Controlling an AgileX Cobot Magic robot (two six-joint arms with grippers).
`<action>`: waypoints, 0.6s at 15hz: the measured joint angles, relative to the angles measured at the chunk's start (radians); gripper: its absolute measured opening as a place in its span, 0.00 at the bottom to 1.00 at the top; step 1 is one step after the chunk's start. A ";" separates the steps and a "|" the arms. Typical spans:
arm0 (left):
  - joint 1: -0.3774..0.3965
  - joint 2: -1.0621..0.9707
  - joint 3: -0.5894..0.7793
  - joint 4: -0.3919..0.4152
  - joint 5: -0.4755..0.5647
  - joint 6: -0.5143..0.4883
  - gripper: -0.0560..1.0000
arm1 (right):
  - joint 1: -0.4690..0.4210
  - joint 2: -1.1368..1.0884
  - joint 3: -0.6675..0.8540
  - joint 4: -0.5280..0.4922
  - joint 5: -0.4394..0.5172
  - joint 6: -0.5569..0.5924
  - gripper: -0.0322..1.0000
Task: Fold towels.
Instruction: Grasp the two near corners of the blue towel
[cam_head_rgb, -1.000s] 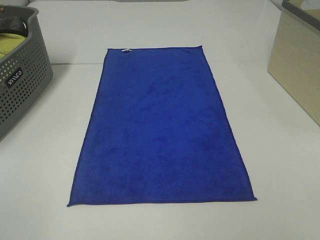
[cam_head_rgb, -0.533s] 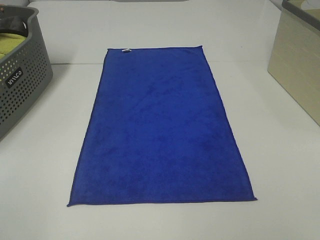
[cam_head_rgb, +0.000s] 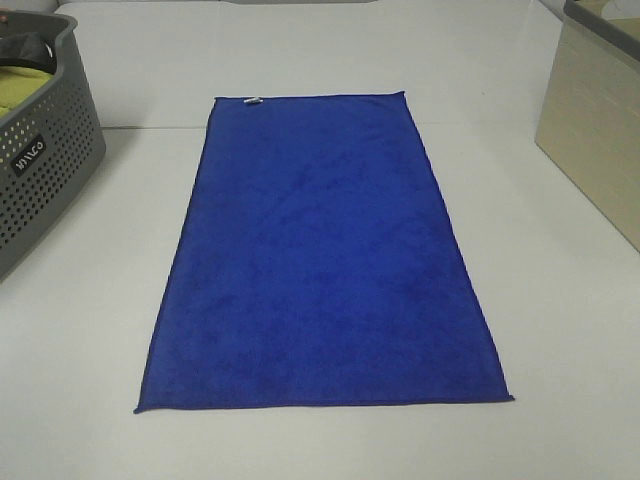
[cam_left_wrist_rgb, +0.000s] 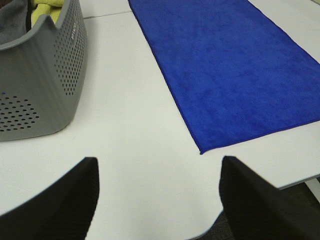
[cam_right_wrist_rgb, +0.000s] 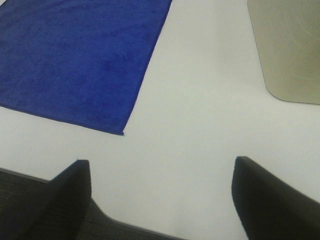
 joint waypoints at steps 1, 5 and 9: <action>0.000 0.000 0.000 0.000 0.000 0.000 0.67 | 0.000 0.000 0.000 0.000 0.000 0.000 0.77; 0.000 0.000 0.000 0.000 0.000 0.000 0.67 | 0.000 0.000 0.000 0.000 0.000 0.000 0.77; 0.000 0.000 0.000 0.000 0.000 0.000 0.67 | 0.000 0.000 0.000 0.000 0.000 0.000 0.77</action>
